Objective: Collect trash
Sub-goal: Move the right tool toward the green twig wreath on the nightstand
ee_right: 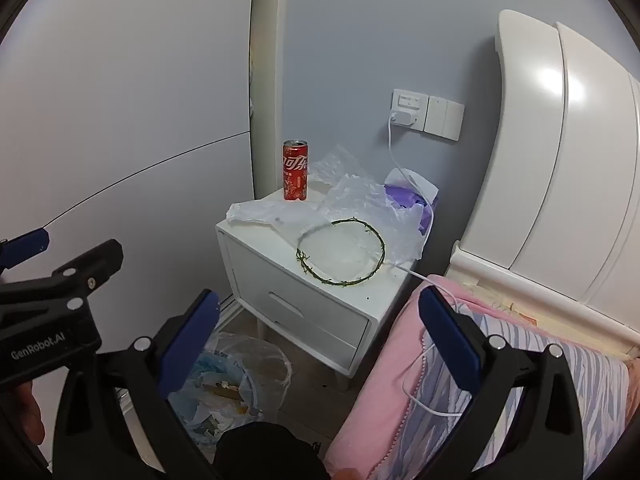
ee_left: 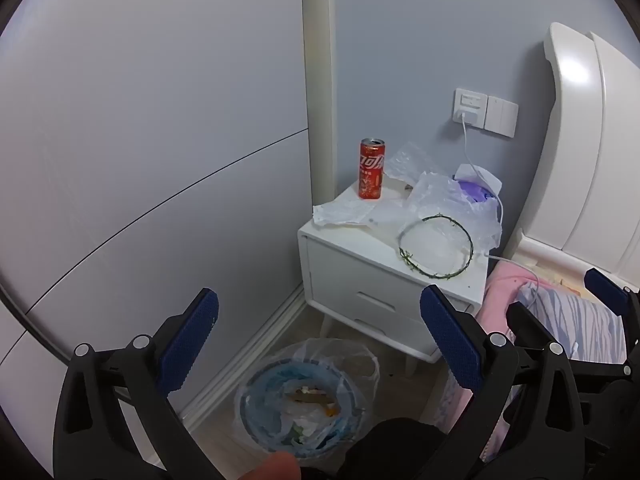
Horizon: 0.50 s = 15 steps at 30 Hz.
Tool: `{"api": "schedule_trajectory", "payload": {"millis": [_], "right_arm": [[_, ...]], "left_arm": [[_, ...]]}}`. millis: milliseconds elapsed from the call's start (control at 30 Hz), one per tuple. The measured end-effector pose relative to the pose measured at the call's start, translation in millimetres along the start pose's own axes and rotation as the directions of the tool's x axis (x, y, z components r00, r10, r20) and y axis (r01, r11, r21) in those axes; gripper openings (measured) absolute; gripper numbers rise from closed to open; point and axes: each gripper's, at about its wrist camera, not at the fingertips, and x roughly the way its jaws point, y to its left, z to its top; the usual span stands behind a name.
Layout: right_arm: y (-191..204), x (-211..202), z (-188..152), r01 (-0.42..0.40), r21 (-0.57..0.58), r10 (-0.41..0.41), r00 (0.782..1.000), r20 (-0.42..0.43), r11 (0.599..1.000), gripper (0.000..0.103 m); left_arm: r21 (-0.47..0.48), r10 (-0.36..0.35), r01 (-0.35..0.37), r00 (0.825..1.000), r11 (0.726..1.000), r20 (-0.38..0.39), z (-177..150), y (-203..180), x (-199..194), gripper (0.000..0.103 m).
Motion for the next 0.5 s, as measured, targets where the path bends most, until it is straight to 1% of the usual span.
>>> {"api": "schedule_trajectory", "payload": {"millis": [367, 500], "right_arm": [[-4.0, 1.6, -3.4, 0.002, 0.002, -0.002, 1.0, 0.0, 1.0, 0.097], [-9.3, 7.3, -3.8, 0.011, 0.006, -0.011, 1.0, -0.011, 1.0, 0.097]], "left_arm": [[-0.009, 0.002, -0.002, 1.0, 1.0, -0.007, 2.7, 3.6, 3.8, 0.098], [-0.012, -0.069, 0.069, 0.997, 0.998, -0.018, -0.6, 4.1, 8.2, 0.098]]}}
